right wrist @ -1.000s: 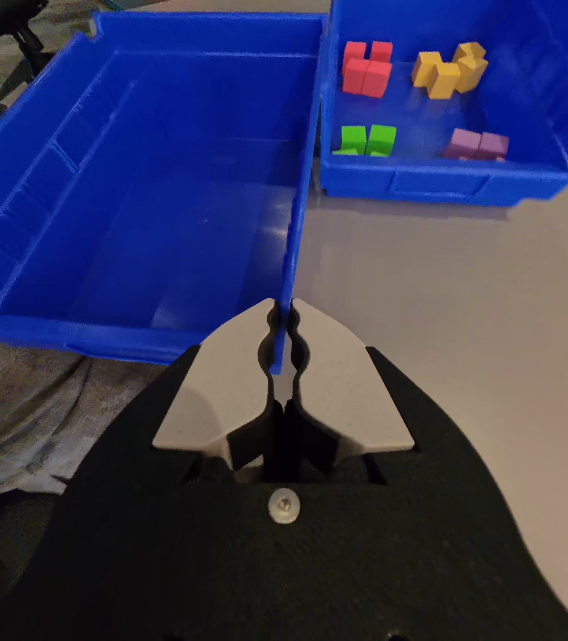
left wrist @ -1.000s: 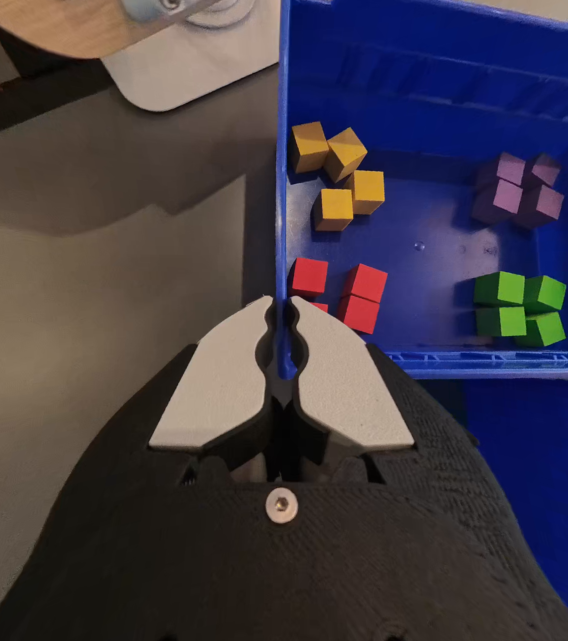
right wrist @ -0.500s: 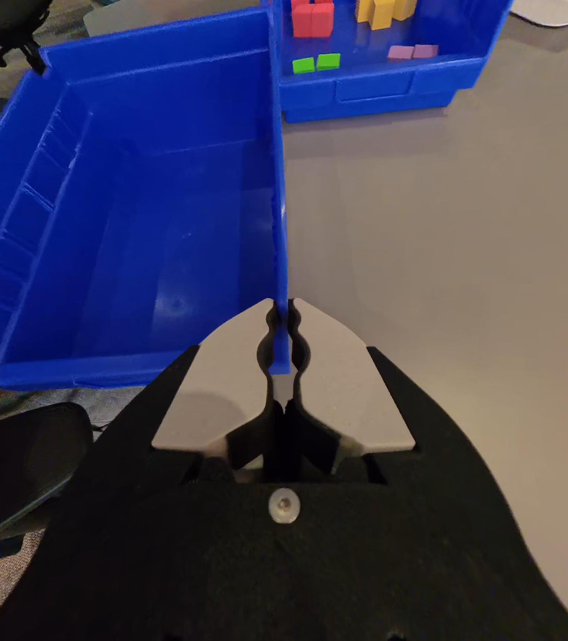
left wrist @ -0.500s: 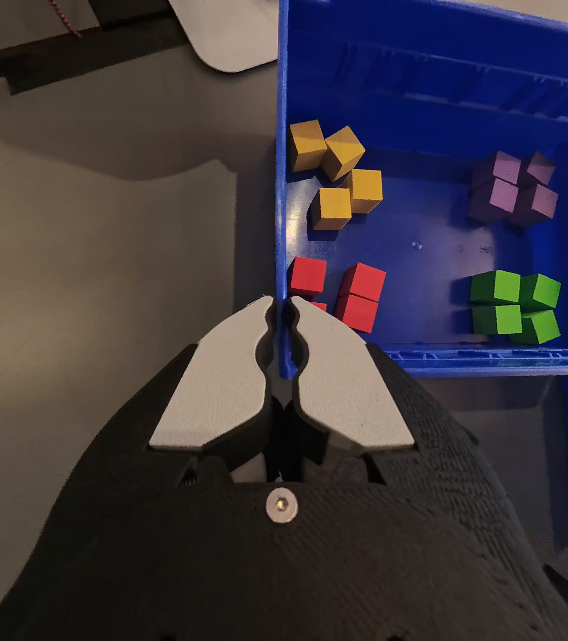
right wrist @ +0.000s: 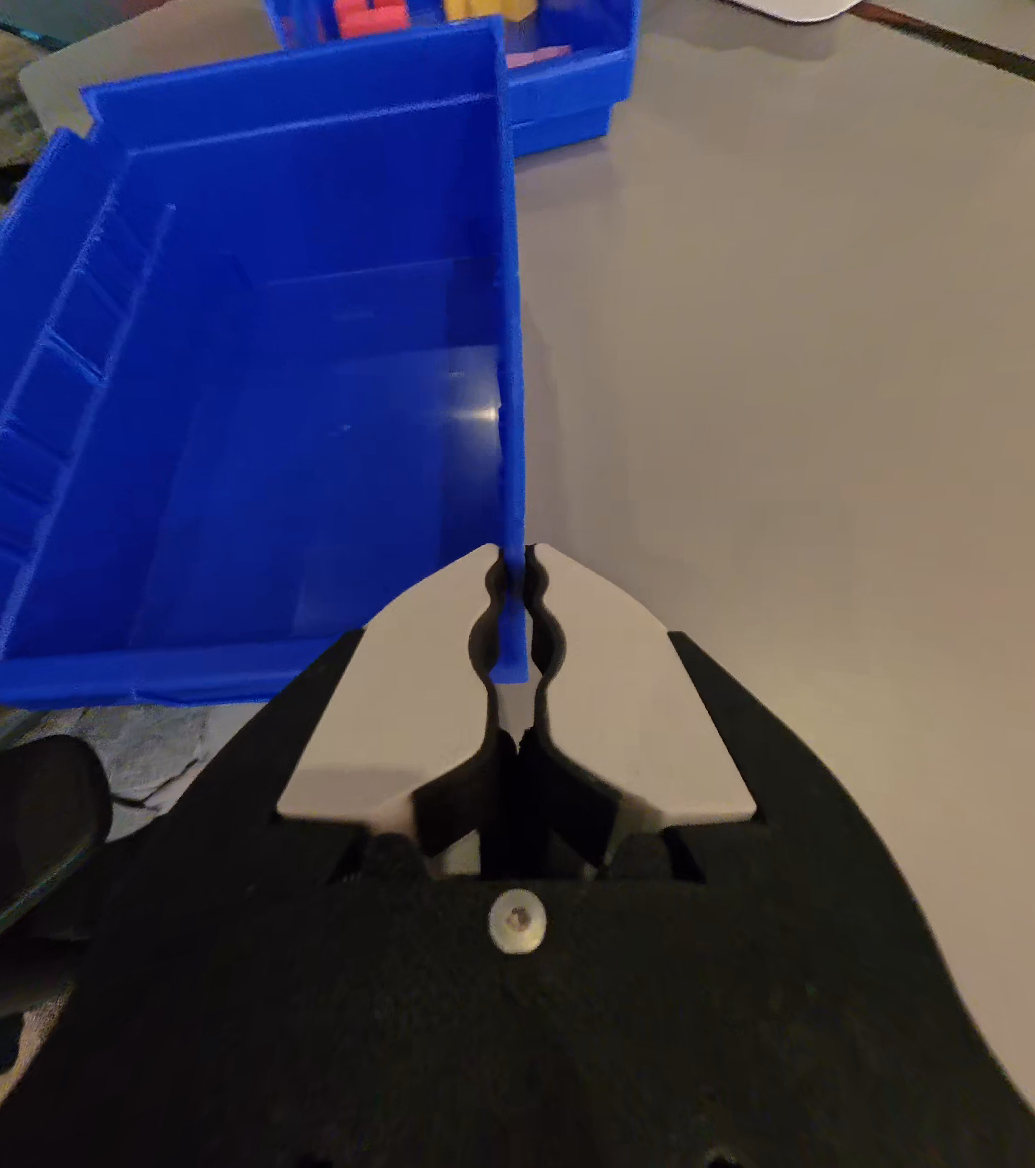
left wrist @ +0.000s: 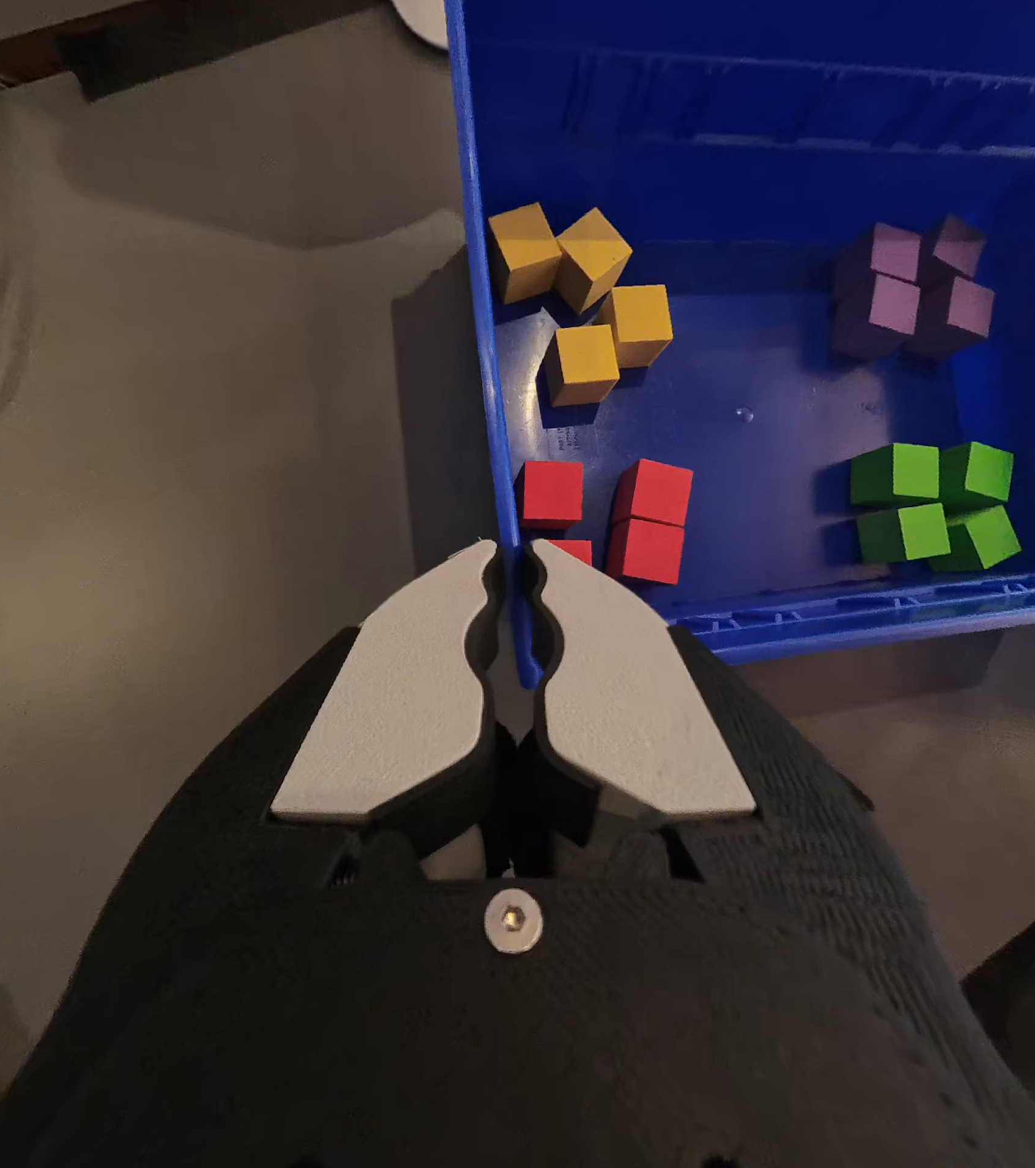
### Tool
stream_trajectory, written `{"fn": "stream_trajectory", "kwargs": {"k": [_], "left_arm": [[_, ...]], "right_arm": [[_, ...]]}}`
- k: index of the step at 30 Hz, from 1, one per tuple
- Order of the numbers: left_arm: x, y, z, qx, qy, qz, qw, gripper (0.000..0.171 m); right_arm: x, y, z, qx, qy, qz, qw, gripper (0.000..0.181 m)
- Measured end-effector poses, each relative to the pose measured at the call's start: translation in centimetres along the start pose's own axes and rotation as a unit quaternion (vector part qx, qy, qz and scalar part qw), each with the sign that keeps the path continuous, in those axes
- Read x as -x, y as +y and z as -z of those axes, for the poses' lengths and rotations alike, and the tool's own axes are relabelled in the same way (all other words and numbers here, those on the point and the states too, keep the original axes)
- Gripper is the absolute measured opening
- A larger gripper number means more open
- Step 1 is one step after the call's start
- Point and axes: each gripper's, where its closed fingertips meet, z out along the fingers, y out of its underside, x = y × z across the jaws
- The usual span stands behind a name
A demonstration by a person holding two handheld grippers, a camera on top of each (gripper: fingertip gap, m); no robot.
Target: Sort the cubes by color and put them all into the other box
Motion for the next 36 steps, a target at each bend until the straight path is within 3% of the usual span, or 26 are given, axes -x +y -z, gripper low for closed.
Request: {"fn": "stream_trajectory", "kwargs": {"k": [10, 14, 27, 36], "left_arm": [[0.7, 1.9, 1.7, -0.027, 0.059, -0.026, 0.998, 0.006], [1.3, 1.9, 1.9, -0.023, 0.089, -0.081, 0.992, 0.006], [3.2, 1.2, 1.5, 0.058, 0.191, -0.267, 0.943, 0.008], [3.8, -1.9, -0.8, 0.043, 0.194, -0.372, 0.907, 0.006]], "right_arm": [[-2.7, 0.1, 0.9, -0.048, 0.114, -0.05, 0.991, 0.006], [-2.9, 0.2, 1.2, -0.054, 0.178, -0.071, 0.98, 0.008], [-4.6, 1.1, 2.9, -0.084, 0.315, -0.166, 0.931, 0.009], [-2.7, 0.1, 1.5, -0.103, 0.404, -0.201, 0.887, 0.009]]}}
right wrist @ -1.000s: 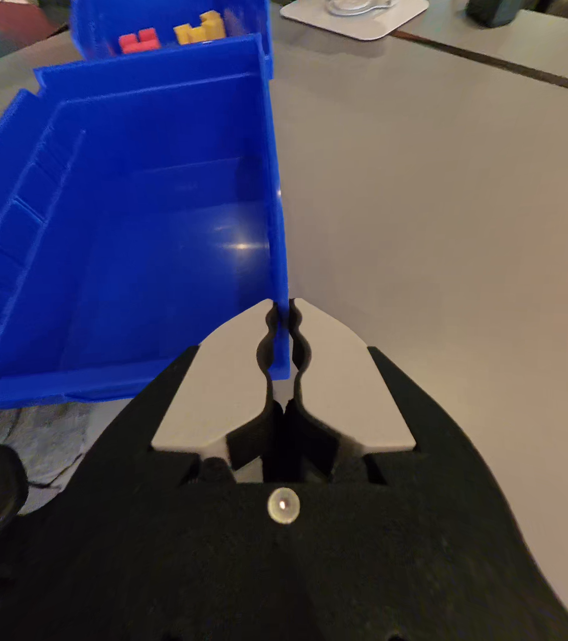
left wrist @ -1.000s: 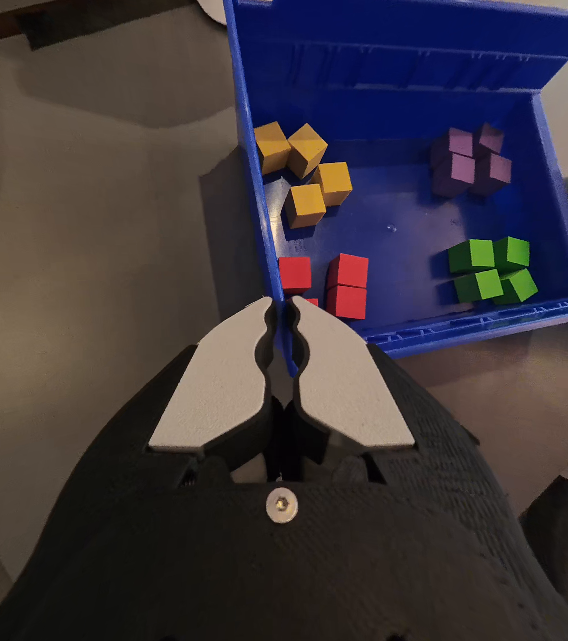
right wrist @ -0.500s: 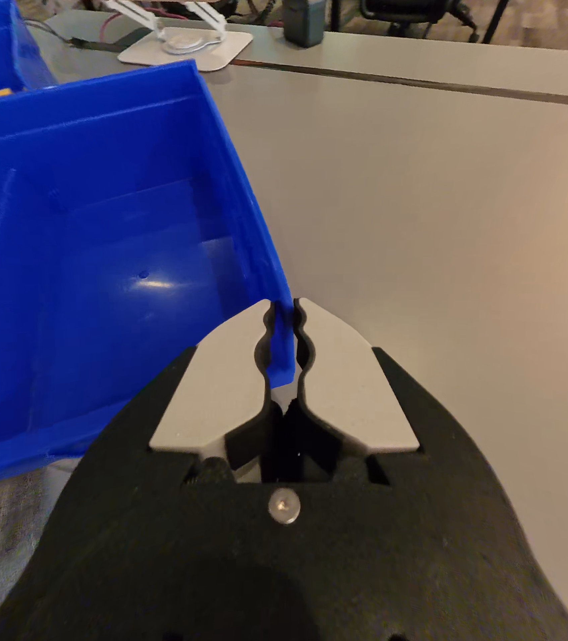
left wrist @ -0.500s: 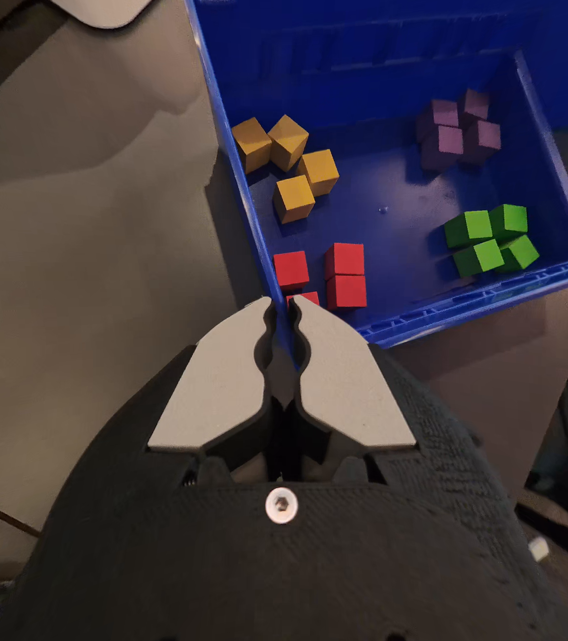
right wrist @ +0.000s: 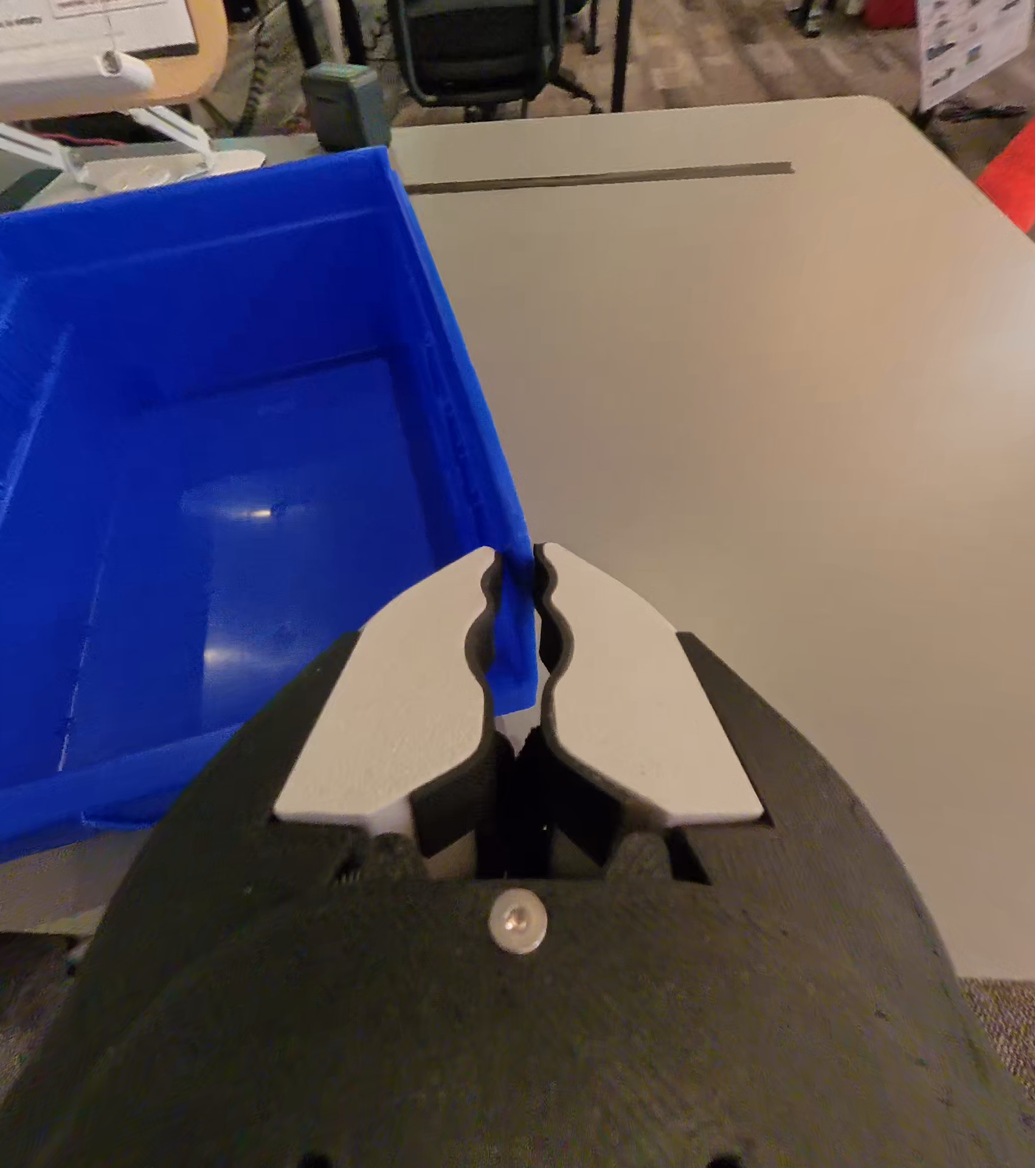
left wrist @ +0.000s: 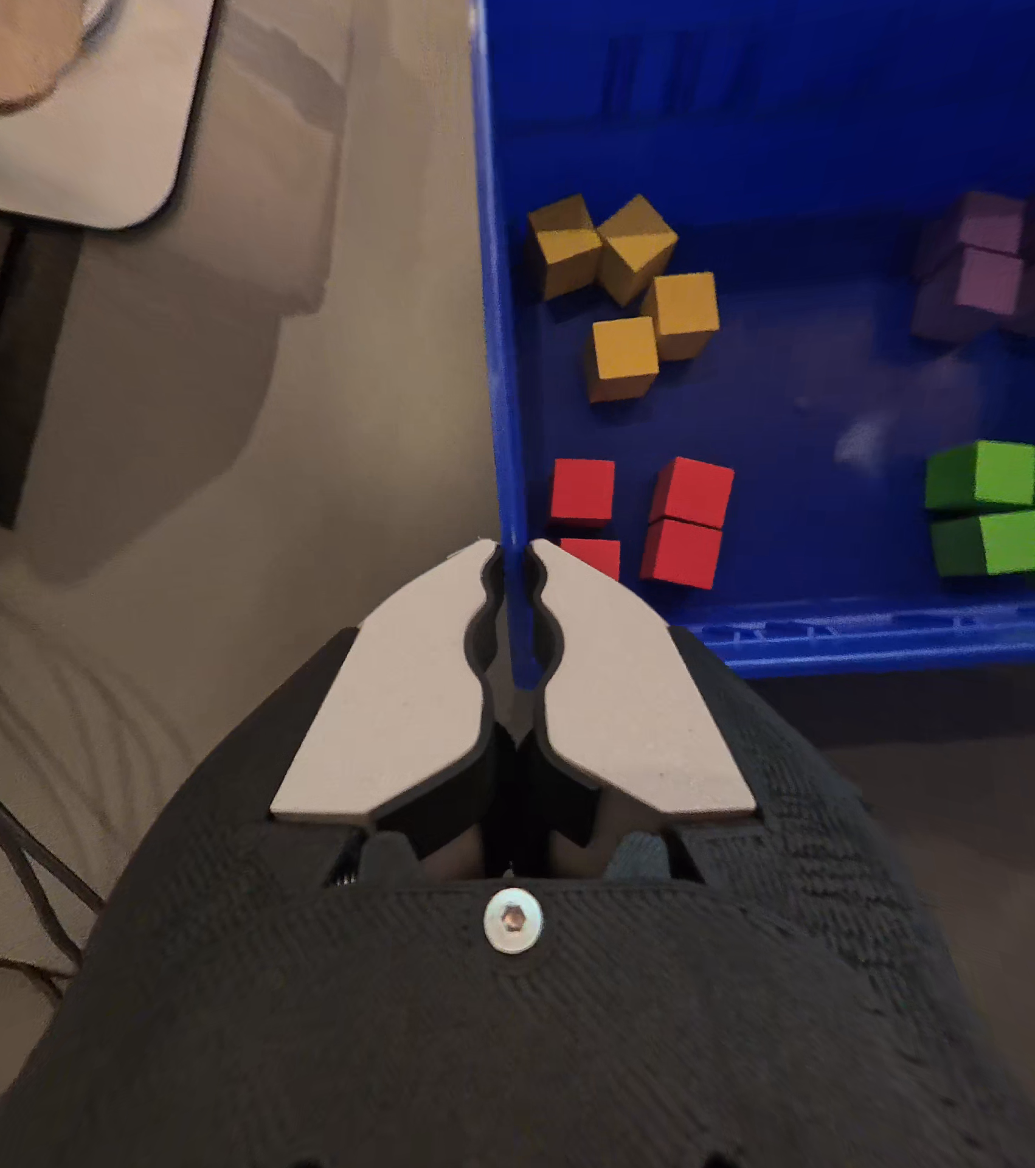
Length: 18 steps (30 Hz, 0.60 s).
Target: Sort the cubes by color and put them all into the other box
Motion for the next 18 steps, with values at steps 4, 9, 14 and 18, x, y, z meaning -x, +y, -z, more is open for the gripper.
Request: {"fn": "stream_trajectory", "kwargs": {"k": [4, 9, 14, 18], "left_arm": [[1.5, -1.5, -1.0, -0.007, 0.001, -0.015, 1.0, 0.007], [2.5, -3.2, -2.2, -0.016, 0.018, -0.04, 0.999, 0.007], [2.9, -4.4, -3.1, -0.024, 0.051, -0.01, 0.998, 0.026], [2.8, -5.2, -2.8, -0.046, 0.051, 0.036, 0.997, 0.058]], "right_arm": [[1.8, -0.1, 0.3, -0.02, 0.042, -0.016, 0.999, 0.009], [3.7, 0.3, 0.2, -0.039, 0.078, -0.024, 0.996, 0.01], [4.0, -0.5, 0.5, -0.073, 0.094, -0.011, 0.993, 0.02], [3.7, -2.5, 2.0, -0.115, 0.08, -0.015, 0.99, 0.047]]}}
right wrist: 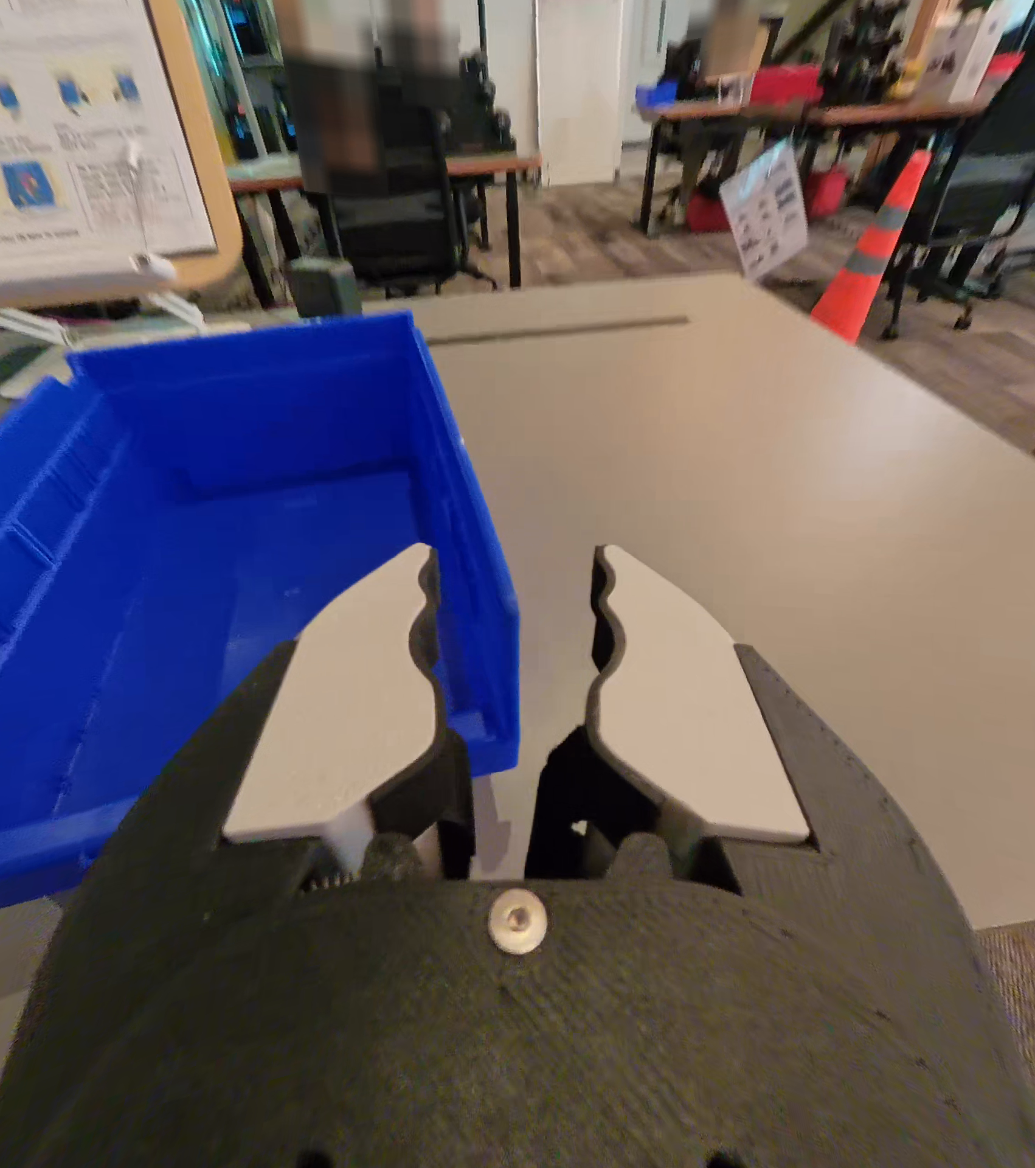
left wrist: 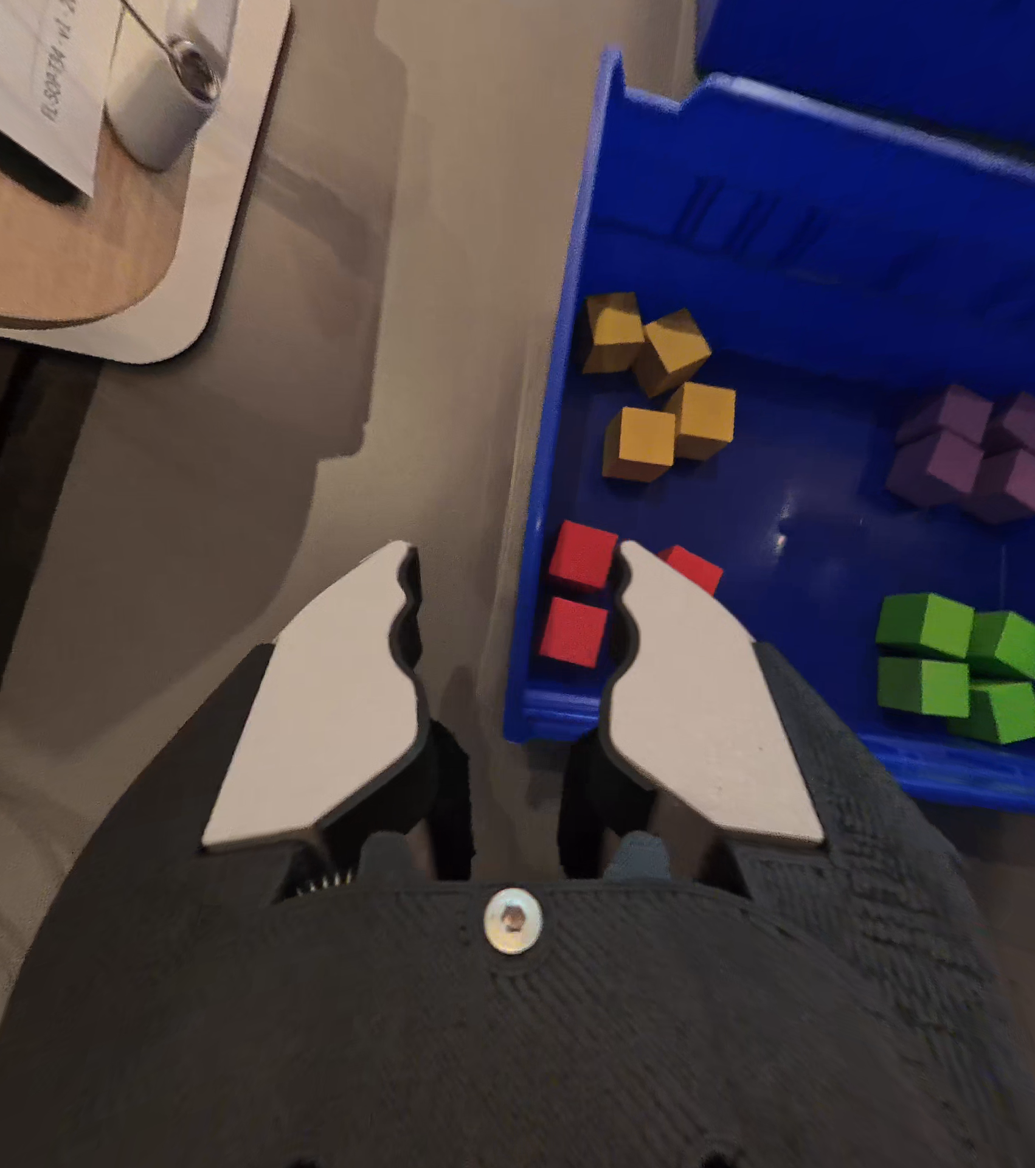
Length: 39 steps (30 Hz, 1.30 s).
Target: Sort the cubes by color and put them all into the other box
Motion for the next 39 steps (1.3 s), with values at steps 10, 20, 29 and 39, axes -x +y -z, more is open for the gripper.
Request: {"fn": "stream_trajectory", "kwargs": {"k": [10, 20, 29, 39], "left_arm": [[-16.0, -4.2, 11.6, -0.349, -0.2, 0.135, 0.905, 0.067], [-26.8, 6.3, 6.4, -0.27, -0.527, 0.154, 0.791, 0.071], [-23.5, 7.4, 2.0, -0.267, -0.504, 0.231, 0.788, 0.051], [-20.5, 8.2, 3.0, -0.268, -0.531, 0.249, 0.765, 0.007]], "right_arm": [[14.8, 1.0, 5.5, -0.006, -0.194, 0.111, 0.975, 0.043], [20.1, 4.4, 4.6, 0.022, -0.248, 0.094, 0.964, 0.026], [22.1, 4.6, 1.5, 0.04, -0.223, 0.087, 0.97, 0.014], [24.8, 3.8, -2.3, 0.054, -0.231, 0.082, 0.968, 0.019]]}}
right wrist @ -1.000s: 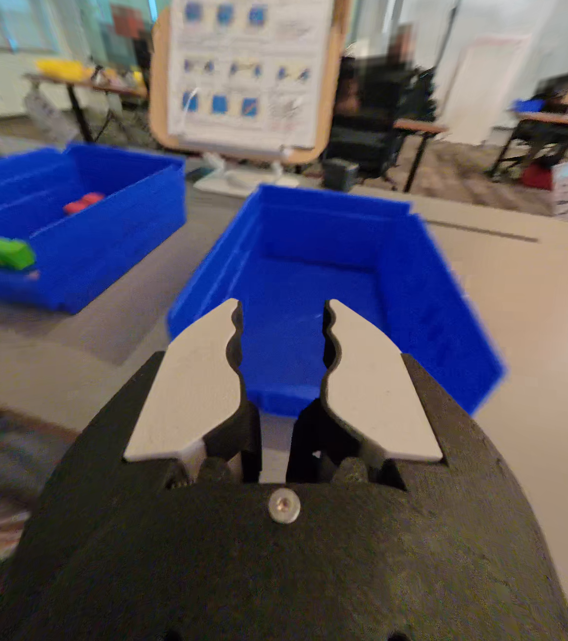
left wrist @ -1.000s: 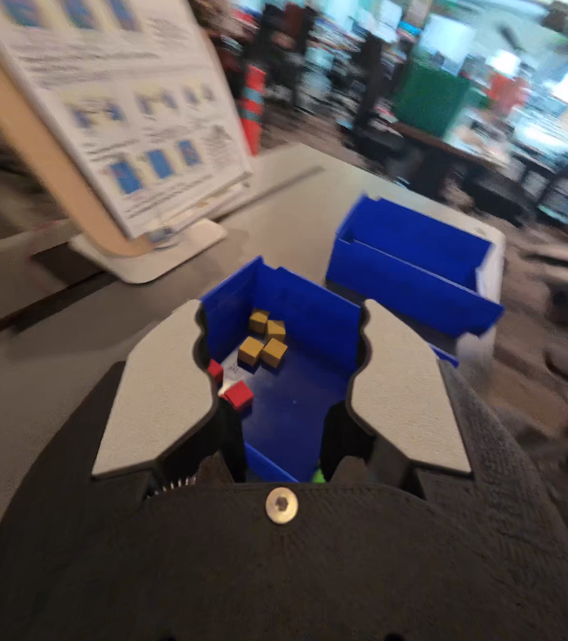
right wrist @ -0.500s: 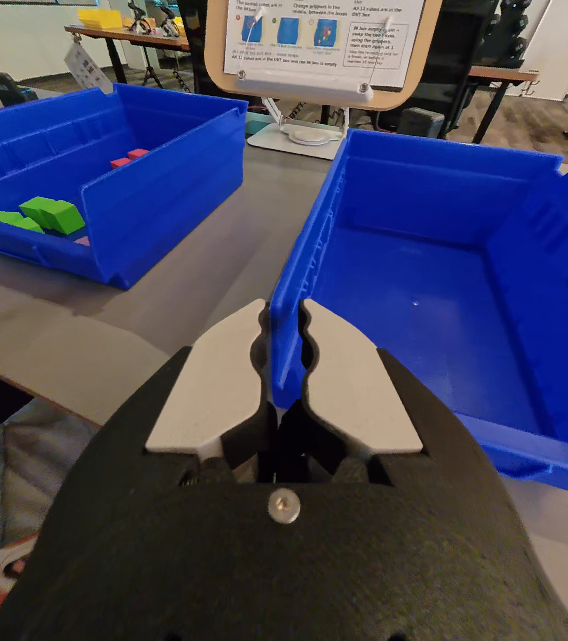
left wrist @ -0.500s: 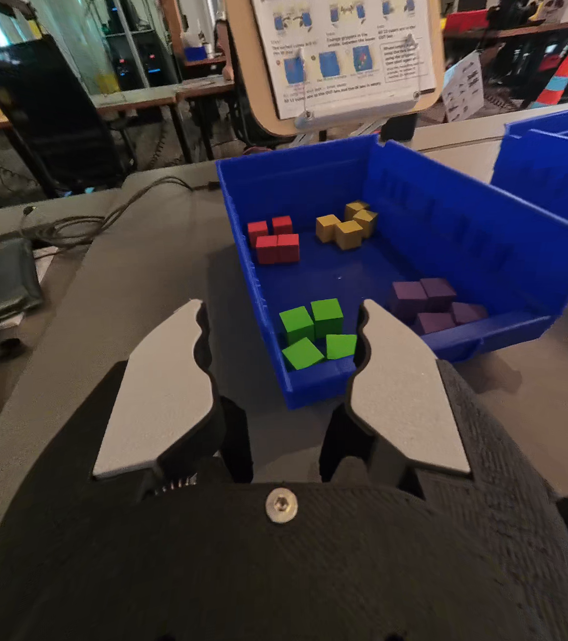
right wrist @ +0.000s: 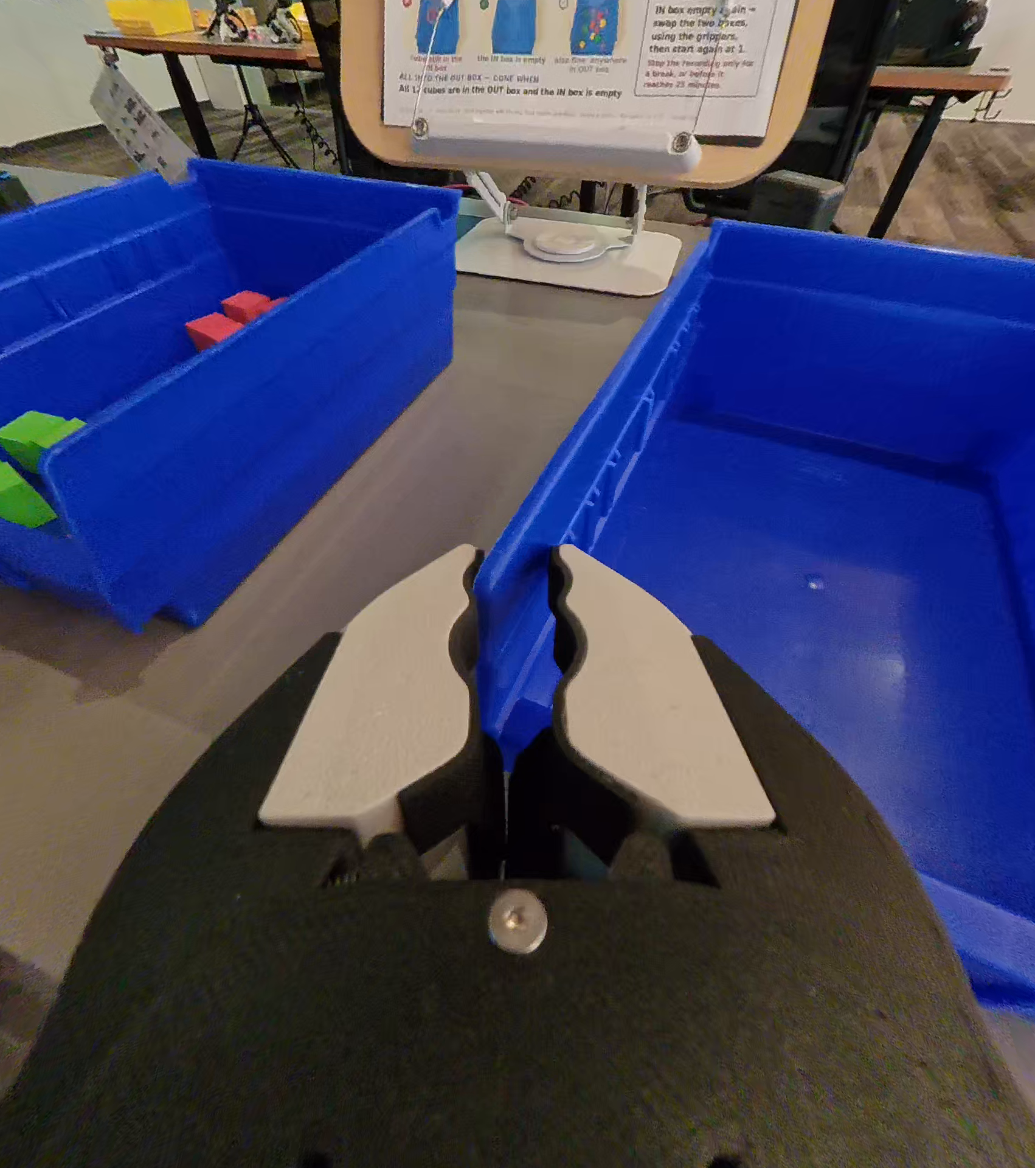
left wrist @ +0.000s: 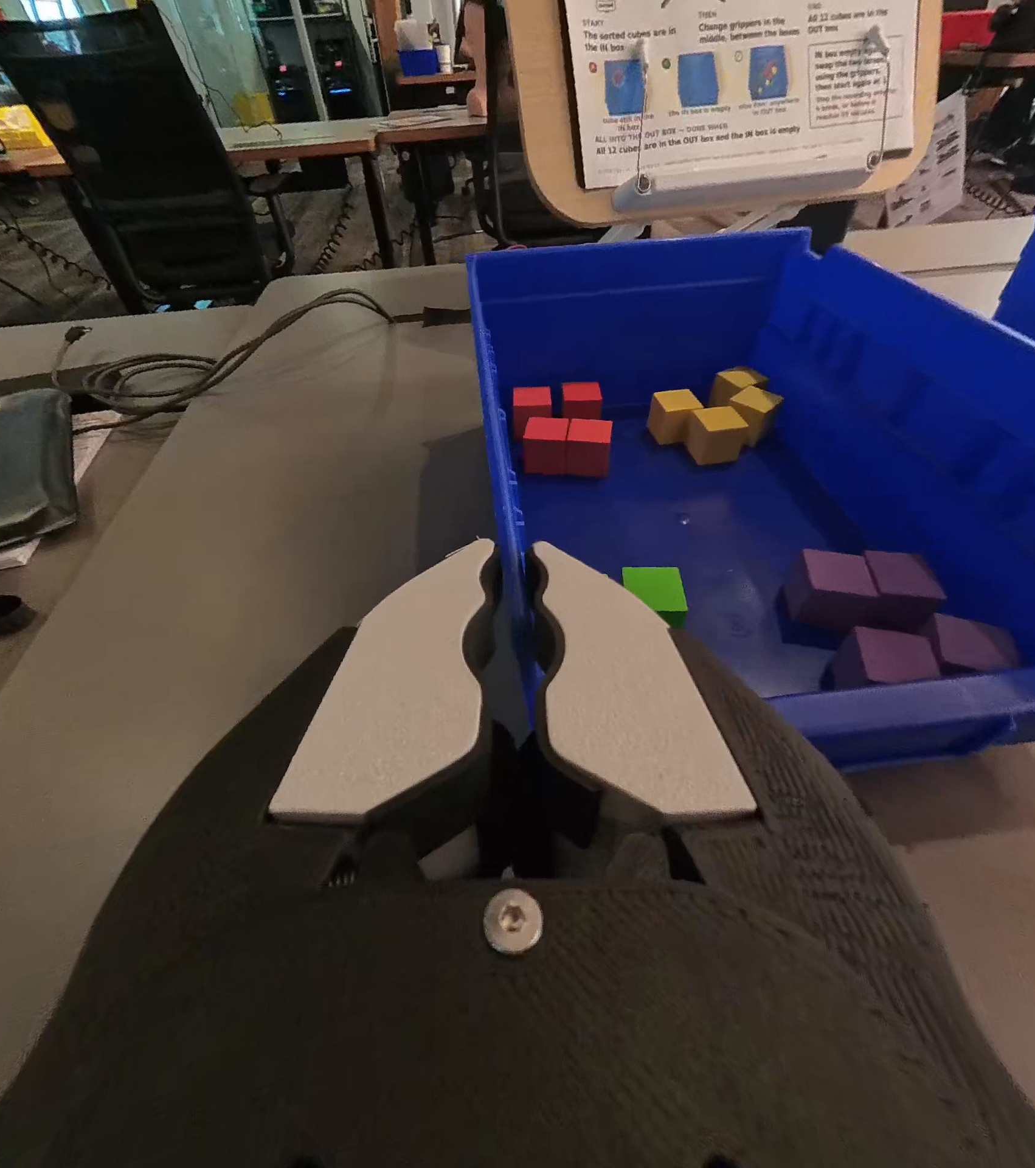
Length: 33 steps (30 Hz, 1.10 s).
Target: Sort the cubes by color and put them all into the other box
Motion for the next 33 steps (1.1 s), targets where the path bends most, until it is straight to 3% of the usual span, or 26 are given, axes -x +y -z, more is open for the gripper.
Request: {"fn": "stream_trajectory", "kwargs": {"k": [5, 8, 10, 15, 17, 20, 22, 25, 33], "left_arm": [[-0.8, -0.5, -1.7, 0.002, 0.009, -0.004, 1.0, 0.007], [-1.0, -0.5, -1.7, 0.007, 0.028, 0.005, 1.0, 0.007], [-1.1, -0.9, -0.9, -0.005, 0.048, 0.015, 0.999, 0.008], [-0.4, -1.4, 0.4, -0.028, 0.034, 0.014, 0.999, 0.045], [-0.5, -0.8, 0.0, -0.021, 0.038, 0.021, 0.999, 0.047], [-1.0, 0.0, -0.8, -0.006, 0.043, 0.023, 0.999, 0.039], [-1.5, 0.4, -1.2, 0.002, 0.053, 0.017, 0.998, 0.018], [-1.3, 0.5, -1.5, 0.008, 0.04, 0.013, 0.999, 0.005], [-2.0, 0.5, -1.5, -0.003, 0.003, 0.04, 0.999, 0.004]], "right_arm": [[0.1, -0.9, -1.5, -0.001, -0.018, -0.013, 1.0, 0.027], [-0.8, -1.6, -0.2, -0.015, -0.02, -0.004, 1.0, 0.041], [-2.1, -2.2, 1.8, -0.029, -0.005, 0.009, 1.0, 0.042], [-10.9, -3.4, 8.6, -0.073, 0.147, 0.057, 0.985, 0.045], [-15.2, -2.2, 10.4, -0.062, 0.199, 0.039, 0.977, 0.046], [-19.2, 0.4, 10.8, -0.033, 0.22, -0.011, 0.975, 0.047], [-20.0, 1.5, 10.2, -0.024, 0.209, -0.028, 0.977, 0.045], [-20.5, 2.1, 9.0, -0.008, 0.206, -0.022, 0.978, 0.031], [-20.8, 2.0, 5.5, 0.005, 0.202, -0.001, 0.979, 0.016]]}}
